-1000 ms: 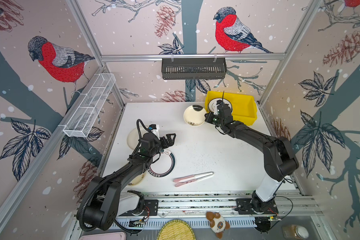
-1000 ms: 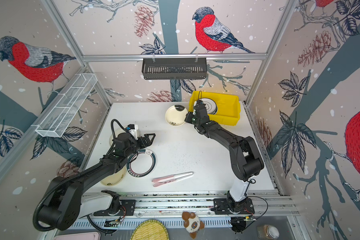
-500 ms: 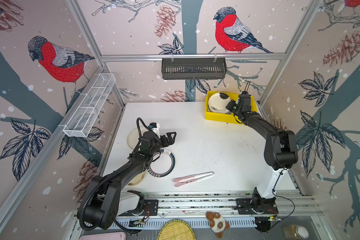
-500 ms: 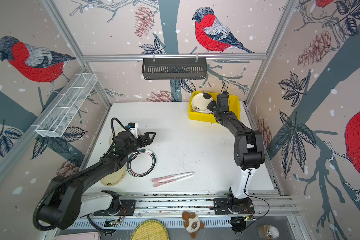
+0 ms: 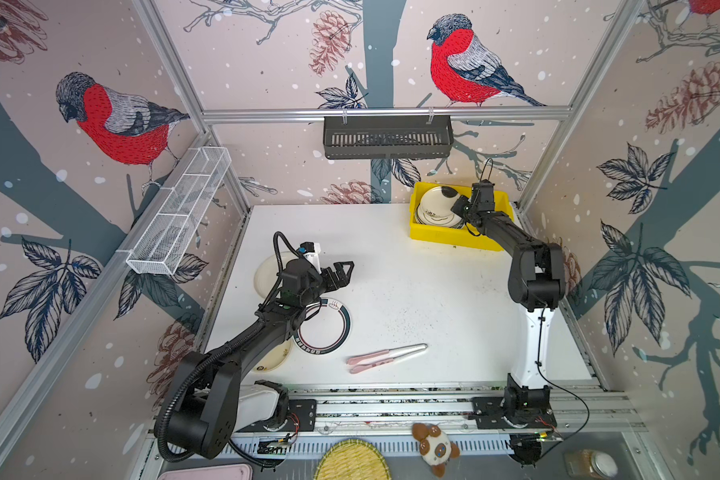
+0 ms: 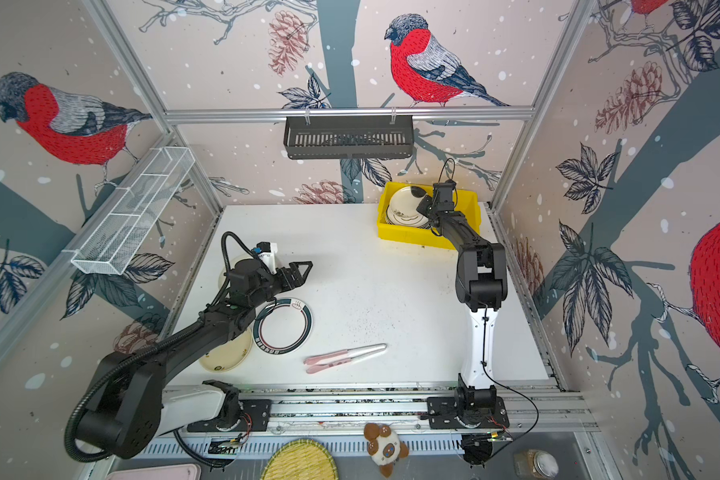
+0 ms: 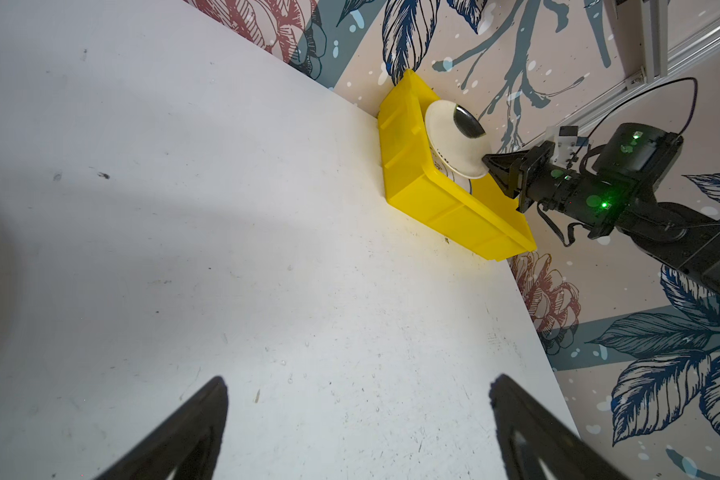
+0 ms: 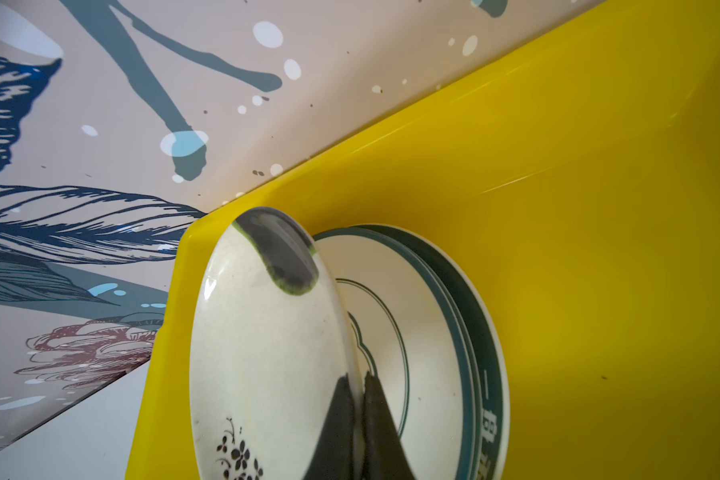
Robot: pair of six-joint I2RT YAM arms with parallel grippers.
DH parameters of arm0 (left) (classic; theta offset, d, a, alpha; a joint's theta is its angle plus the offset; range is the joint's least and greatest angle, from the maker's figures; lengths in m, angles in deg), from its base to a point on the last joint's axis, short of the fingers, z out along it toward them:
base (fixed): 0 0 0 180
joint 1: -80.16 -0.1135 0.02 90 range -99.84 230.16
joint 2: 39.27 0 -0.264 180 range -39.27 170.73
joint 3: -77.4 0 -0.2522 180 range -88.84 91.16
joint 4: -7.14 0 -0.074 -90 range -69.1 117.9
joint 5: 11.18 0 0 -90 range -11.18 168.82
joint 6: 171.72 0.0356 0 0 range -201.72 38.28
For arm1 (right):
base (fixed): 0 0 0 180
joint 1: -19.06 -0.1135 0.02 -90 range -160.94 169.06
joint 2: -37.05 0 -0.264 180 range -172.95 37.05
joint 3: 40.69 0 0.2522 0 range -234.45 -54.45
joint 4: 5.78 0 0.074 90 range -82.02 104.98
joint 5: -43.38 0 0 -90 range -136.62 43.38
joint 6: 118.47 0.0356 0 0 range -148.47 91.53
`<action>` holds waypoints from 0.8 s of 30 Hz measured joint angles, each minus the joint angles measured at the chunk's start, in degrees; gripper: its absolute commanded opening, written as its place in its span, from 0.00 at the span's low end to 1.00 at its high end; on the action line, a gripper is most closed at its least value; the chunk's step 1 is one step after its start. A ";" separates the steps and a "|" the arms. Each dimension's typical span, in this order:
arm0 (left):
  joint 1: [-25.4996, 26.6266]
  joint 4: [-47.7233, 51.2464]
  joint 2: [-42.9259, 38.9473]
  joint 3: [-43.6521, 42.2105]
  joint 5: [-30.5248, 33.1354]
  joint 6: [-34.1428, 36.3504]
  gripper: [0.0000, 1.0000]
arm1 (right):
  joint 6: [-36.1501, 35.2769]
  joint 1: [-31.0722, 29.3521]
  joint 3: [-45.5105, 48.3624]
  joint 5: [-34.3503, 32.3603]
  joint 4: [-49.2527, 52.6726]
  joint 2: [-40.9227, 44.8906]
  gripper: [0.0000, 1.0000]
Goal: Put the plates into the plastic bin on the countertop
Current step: 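Lower the cream plate into the yellow bin and open the right gripper, then move the right gripper back to the green and red rimmed plate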
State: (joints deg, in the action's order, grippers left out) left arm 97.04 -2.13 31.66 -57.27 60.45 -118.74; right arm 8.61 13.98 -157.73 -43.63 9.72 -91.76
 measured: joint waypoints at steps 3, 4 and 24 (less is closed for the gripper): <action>0.00 0.24 0.00 0.74 -0.79 0.00 0.98 | -0.20 -0.02 -0.31 -1.05 1.03 -0.70 0.03; 0.00 0.26 0.00 1.07 -0.87 0.04 0.98 | -0.28 -0.04 -0.52 -1.40 1.44 -0.96 0.05; 0.00 3.50 -1.36 3.39 0.61 1.55 0.98 | -4.04 -0.26 4.61 0.81 3.19 7.39 0.71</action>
State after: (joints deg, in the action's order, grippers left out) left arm 97.04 1.37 30.31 -53.88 61.06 -117.18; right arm 4.57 13.72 -153.12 -42.83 12.91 -84.38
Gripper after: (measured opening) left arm 0.977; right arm 0.705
